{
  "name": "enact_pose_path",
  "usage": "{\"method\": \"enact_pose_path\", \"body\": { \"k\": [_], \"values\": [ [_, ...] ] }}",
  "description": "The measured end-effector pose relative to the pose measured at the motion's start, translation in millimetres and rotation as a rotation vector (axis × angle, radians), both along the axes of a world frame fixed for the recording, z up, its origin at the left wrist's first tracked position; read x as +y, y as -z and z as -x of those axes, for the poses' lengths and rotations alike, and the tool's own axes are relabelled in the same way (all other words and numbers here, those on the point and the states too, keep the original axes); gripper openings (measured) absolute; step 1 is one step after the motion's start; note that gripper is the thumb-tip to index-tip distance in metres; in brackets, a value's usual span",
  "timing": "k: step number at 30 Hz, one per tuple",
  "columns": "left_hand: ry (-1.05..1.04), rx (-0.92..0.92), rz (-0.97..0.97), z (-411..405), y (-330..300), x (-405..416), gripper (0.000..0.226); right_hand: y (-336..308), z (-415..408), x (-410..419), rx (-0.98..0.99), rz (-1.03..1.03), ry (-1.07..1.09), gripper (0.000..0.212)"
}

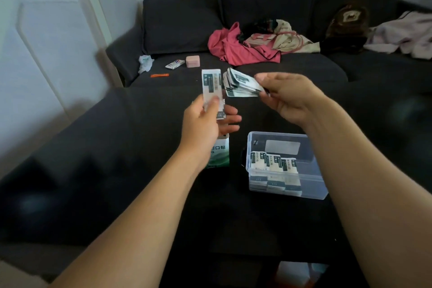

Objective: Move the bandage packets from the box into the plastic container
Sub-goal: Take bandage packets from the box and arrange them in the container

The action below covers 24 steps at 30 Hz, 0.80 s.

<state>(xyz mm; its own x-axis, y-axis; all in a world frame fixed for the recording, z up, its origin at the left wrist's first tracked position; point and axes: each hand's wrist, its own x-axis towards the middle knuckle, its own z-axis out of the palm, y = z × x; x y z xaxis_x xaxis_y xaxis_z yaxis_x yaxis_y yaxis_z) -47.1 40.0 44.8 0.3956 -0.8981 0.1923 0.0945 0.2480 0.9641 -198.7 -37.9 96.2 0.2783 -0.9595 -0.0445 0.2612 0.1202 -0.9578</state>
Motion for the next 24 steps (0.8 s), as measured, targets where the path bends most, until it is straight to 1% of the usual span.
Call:
{"method": "enact_pose_path", "body": {
  "k": [2, 4, 5, 7, 11, 12, 14, 15, 17, 18, 20, 22, 23, 24],
  "values": [
    [0.037, 0.105, -0.026, 18, 2, -4, 0.021, 8, -10, 0, -0.176, -0.154, 0.055, 0.008],
    [0.034, 0.156, -0.039, 31, 4, -10, 0.026, 16, -23, 8, -0.282, -0.237, 0.123, 0.009],
    [0.024, 0.167, -0.044, 36, 5, -13, 0.028, 19, -28, 14, -0.292, -0.250, 0.176, 0.007],
    [-0.011, 0.167, -0.048, 45, 8, -18, 0.031, 25, -32, 25, -0.252, -0.233, 0.300, 0.007],
    [-0.084, 0.192, -0.055, 65, 10, -22, 0.025, 37, -27, 38, -0.164, -0.202, 0.461, 0.006],
    [-0.074, 0.237, -0.045, 72, 8, -21, 0.030, 39, -25, 40, -0.154, -0.197, 0.483, 0.006],
    [-0.032, 0.305, -0.049, 80, 6, -22, 0.048, 42, -23, 44, -0.150, -0.195, 0.517, 0.005],
    [-0.022, 0.262, -0.052, 85, 7, -24, 0.047, 43, -18, 46, -0.133, -0.185, 0.539, 0.004],
    [-0.060, 0.102, -0.046, 87, 11, -27, 0.026, 48, -16, 50, -0.094, -0.157, 0.559, 0.004],
    [-0.072, 0.052, -0.046, 89, 14, -30, 0.021, 50, -14, 52, -0.086, -0.150, 0.559, 0.004],
    [-0.073, -0.012, -0.072, 90, 19, -34, 0.017, 55, -9, 55, -0.022, -0.146, 0.547, 0.004],
    [-0.080, -0.061, -0.103, 91, 19, -35, 0.012, 56, -2, 55, 0.129, -0.117, 0.518, 0.004],
    [-0.095, -0.094, -0.109, 92, 19, -35, 0.010, 55, 4, 53, 0.231, -0.076, 0.495, 0.005],
    [-0.115, -0.145, -0.105, 91, 19, -35, 0.009, 52, 11, 50, 0.345, 0.009, 0.479, 0.008]
  ]
}}
